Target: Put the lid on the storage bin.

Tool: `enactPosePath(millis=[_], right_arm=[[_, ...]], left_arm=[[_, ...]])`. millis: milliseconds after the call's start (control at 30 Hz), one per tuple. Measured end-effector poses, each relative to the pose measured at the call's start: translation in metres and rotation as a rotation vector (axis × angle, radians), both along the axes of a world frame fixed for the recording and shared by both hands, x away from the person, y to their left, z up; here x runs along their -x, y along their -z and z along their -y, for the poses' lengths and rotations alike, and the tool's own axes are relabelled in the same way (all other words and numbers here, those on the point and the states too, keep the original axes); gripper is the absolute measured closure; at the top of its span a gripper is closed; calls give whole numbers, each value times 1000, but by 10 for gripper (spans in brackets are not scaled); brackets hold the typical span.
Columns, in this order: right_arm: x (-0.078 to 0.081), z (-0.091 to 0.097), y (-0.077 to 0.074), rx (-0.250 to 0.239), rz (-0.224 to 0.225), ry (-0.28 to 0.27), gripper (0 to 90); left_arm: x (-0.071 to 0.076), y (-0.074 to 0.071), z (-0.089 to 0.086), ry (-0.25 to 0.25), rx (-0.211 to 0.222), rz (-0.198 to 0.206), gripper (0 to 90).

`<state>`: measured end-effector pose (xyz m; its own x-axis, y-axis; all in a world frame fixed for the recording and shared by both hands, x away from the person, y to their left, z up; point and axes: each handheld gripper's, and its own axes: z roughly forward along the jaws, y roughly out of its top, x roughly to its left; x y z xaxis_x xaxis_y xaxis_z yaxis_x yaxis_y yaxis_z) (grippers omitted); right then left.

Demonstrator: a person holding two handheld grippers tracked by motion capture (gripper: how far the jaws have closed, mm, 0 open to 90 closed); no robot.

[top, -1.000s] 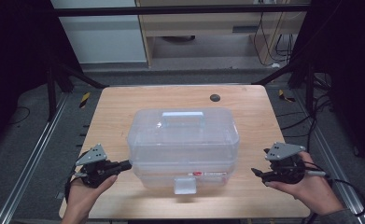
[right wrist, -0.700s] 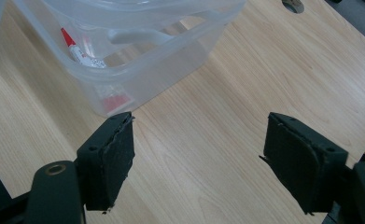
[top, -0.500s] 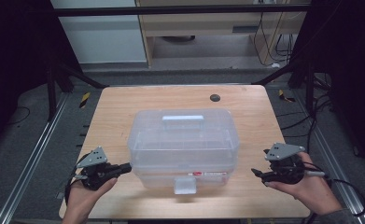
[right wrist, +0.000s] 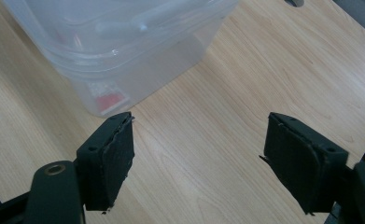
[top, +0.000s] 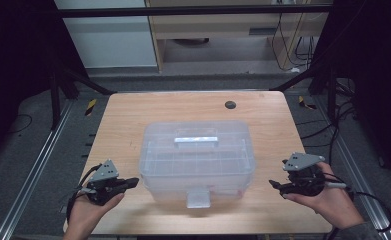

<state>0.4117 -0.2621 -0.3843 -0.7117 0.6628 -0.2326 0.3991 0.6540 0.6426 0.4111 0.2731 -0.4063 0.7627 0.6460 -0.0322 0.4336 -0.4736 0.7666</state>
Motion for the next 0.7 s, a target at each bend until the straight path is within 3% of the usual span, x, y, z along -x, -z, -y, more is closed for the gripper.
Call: enactPosePath(millis=[133, 333, 700], right_arm=[[-4, 1, 4, -2, -3, 24, 227], [-10, 1, 14, 2, -13, 52, 213], [-41, 3, 28, 18, -44, 141, 206]], left_arm=[[-5, 0, -14, -46, 24, 6, 899], [-11, 5, -25, -78, 22, -15, 900], [-42, 19, -36, -118, -50, -80, 900]])
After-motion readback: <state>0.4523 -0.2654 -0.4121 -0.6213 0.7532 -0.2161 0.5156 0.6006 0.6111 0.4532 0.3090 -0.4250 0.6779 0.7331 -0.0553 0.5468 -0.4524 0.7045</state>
